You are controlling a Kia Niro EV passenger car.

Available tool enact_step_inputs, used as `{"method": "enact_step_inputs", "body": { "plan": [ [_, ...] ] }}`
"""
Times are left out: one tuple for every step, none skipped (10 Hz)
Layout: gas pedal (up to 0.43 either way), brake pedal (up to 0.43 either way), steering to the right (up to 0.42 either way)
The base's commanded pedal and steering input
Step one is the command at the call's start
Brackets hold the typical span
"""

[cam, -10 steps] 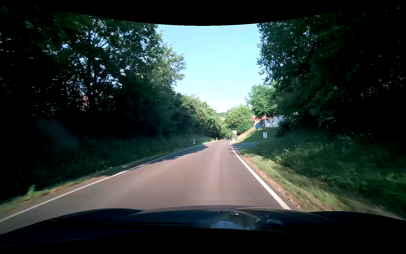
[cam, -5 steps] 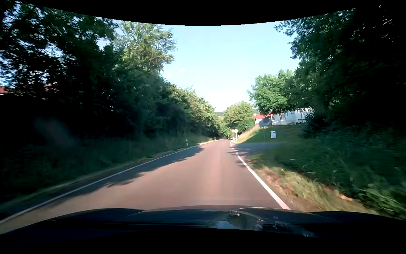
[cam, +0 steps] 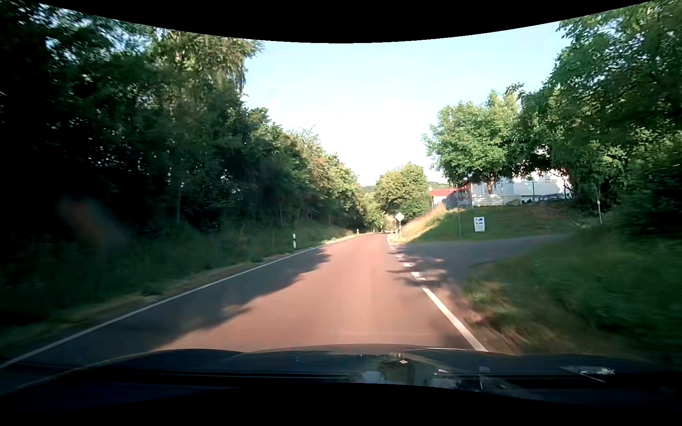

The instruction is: Follow the waypoints while adhering to traffic rules and regulations

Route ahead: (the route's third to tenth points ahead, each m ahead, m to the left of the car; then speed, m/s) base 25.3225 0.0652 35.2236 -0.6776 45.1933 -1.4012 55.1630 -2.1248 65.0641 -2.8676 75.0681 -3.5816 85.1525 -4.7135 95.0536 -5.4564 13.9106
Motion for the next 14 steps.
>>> {"method": "enact_step_inputs", "body": {
  "plan": [
    [0.189,0.000,0.004],
    [0.189,0.000,0.004],
    [0.189,0.000,0.004],
    [0.189,0.000,0.004],
    [0.189,0.000,0.006],
    [0.189,0.000,0.006],
    [0.189,0.000,0.006],
    [0.189,0.000,0.006],
    [0.189,0.000,0.006],
    [0.189,0.000,0.006],
    [0.189,0.000,0.006],
    [0.189,0.000,0.006],
    [0.189,0.000,0.006],
    [0.000,0.000,0.006]
  ]
}}
